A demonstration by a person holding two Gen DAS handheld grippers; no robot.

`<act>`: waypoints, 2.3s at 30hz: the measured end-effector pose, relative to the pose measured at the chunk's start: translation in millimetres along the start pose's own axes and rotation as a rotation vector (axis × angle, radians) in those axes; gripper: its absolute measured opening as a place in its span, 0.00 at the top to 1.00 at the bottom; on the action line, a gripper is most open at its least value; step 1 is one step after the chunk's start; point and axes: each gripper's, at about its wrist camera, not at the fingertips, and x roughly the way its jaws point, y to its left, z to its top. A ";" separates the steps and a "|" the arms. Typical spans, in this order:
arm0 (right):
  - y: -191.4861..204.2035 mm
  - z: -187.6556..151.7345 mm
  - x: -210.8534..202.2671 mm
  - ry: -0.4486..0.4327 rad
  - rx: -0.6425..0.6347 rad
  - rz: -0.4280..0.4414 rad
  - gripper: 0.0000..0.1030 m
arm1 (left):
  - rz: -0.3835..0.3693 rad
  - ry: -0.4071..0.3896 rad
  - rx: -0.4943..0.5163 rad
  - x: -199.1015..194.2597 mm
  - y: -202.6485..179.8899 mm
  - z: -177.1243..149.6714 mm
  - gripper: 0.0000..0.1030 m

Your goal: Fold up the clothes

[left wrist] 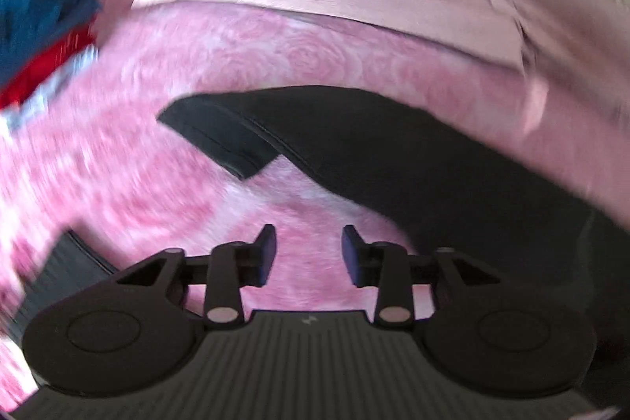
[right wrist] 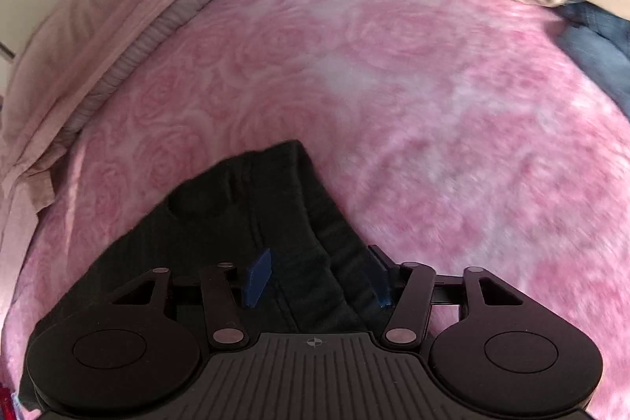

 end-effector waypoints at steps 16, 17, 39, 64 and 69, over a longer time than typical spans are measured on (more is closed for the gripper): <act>13.8 9.8 29.0 -0.007 -0.022 -0.033 0.34 | -0.111 -0.140 -0.734 56.2 102.2 74.2 0.42; 14.9 8.0 28.0 -0.010 -0.019 -0.045 0.34 | -0.117 -0.142 -0.764 64.1 107.6 78.0 0.41; 37.8 -40.0 -28.2 -0.080 0.064 -0.148 0.34 | 0.055 -0.118 -0.409 85.1 137.8 101.5 0.79; -72.6 25.6 -11.1 0.256 -0.262 0.397 0.59 | -0.173 0.152 -0.237 -114.5 -196.1 -177.3 0.81; -72.2 40.3 16.4 0.318 -0.207 0.493 0.59 | -0.108 0.177 -0.281 -121.0 -209.1 -204.2 0.81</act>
